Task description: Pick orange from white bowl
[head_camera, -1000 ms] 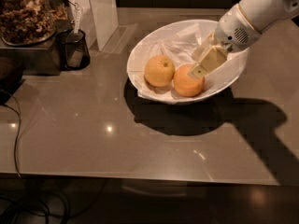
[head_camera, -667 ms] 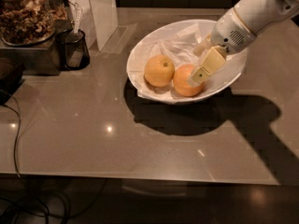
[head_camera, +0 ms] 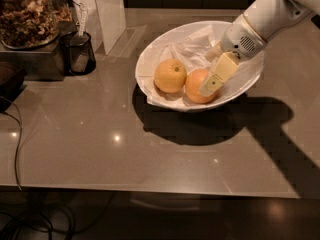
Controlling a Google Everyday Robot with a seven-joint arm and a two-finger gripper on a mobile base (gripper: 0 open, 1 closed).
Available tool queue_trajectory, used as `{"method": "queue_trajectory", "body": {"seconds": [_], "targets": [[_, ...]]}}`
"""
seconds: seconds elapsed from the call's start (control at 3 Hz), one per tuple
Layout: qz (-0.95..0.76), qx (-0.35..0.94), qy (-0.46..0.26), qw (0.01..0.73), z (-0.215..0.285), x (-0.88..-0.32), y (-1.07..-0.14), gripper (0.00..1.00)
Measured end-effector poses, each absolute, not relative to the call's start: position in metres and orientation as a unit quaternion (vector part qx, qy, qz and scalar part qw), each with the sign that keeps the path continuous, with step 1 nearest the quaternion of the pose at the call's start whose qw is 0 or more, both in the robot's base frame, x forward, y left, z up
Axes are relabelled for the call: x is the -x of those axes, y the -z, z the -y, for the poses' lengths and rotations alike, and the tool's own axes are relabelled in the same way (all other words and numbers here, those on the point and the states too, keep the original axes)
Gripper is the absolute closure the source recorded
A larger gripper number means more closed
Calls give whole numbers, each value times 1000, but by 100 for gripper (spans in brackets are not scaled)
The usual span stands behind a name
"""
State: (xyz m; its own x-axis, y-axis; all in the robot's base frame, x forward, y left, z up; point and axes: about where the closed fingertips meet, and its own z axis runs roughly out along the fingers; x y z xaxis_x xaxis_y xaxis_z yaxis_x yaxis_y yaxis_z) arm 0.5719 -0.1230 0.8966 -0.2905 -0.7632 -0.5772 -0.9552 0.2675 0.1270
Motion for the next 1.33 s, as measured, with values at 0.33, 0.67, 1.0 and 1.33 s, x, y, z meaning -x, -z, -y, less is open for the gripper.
{"method": "queue_trajectory", "body": {"seconds": [0.33,0.67,1.0,1.33], "targets": [[-770,557,-233,205,123,-572,-895,17],[-773,553,-236,201,125,-574,-889,26],[-781,543,-242,191,128,-576,-878,28],[-789,533,-250,177,132,-580,-864,28]]}}
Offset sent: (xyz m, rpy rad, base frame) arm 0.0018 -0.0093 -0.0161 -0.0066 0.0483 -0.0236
